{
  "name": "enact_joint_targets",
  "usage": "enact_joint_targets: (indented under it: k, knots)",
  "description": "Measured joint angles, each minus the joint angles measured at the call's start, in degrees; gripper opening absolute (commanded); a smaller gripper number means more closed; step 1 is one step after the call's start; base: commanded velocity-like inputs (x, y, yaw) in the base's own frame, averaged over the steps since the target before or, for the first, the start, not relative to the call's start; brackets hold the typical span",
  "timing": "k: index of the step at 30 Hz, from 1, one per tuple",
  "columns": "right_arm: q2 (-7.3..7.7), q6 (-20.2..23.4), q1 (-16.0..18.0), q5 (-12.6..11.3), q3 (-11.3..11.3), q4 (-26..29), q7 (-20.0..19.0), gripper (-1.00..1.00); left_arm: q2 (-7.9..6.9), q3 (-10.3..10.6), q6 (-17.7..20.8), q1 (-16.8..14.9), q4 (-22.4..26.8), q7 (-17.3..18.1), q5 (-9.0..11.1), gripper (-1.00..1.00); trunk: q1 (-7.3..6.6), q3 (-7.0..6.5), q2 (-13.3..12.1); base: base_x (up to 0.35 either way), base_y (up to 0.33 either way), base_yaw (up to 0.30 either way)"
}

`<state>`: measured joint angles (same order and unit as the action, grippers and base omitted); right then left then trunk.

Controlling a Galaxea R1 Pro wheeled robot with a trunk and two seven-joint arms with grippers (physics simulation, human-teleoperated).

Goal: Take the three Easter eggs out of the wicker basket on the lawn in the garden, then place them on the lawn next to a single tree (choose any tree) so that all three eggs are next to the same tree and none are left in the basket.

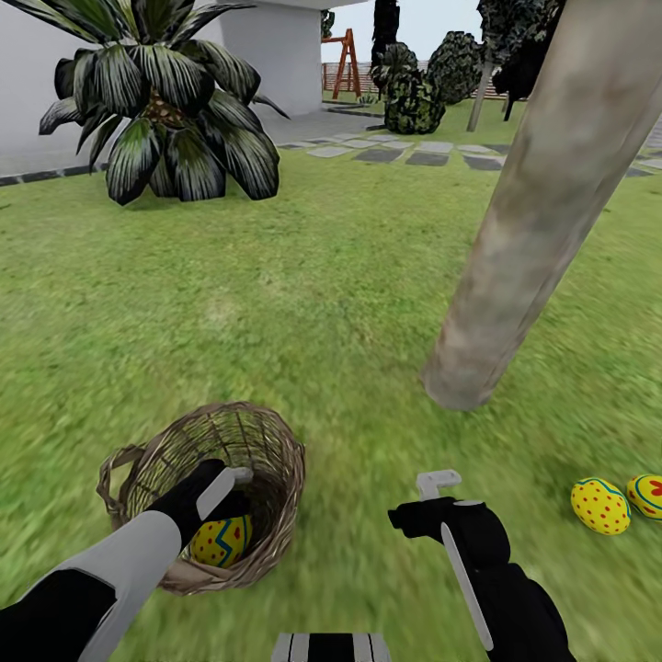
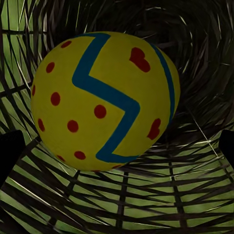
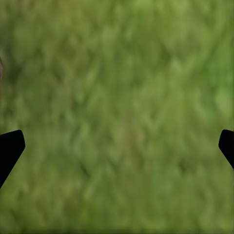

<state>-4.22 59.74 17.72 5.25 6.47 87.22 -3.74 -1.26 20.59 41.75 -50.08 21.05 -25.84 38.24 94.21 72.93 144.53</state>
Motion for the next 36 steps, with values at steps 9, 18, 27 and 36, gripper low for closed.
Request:
enact_joint_targets:
  k: [9, 18, 27, 36]
  knots:
    - [0.02, 0.00, 0.00, 0.00, 0.02, 0.00, 0.00, 1.00, 0.00, 0.00, 0.00, 0.00, 0.09, 0.00, 0.00, 1.00, 0.00, 0.00, 0.00, 0.000, 0.000, 0.000]
    - [0.02, 0.00, 0.01, 0.00, 0.02, 0.00, 0.01, 1.00, 0.00, 0.00, 0.06, 0.00, 0.15, 0.01, 0.08, 1.00, -0.01, 0.00, 0.00, 0.106, 0.010, 0.000]
    - [0.02, 0.00, 0.01, 0.00, 0.02, 0.00, 0.01, 1.00, 0.00, 0.00, 0.09, 0.00, 0.13, 0.00, 0.07, 1.00, -0.01, 0.00, 0.00, 0.084, 0.002, 0.000]
    - [0.02, 0.00, 0.00, 0.01, 0.02, 0.00, 0.01, 1.00, 0.00, 0.00, 0.07, 0.00, 0.10, 0.00, 0.08, 1.00, 0.00, 0.00, 0.00, 0.014, 0.031, 0.000]
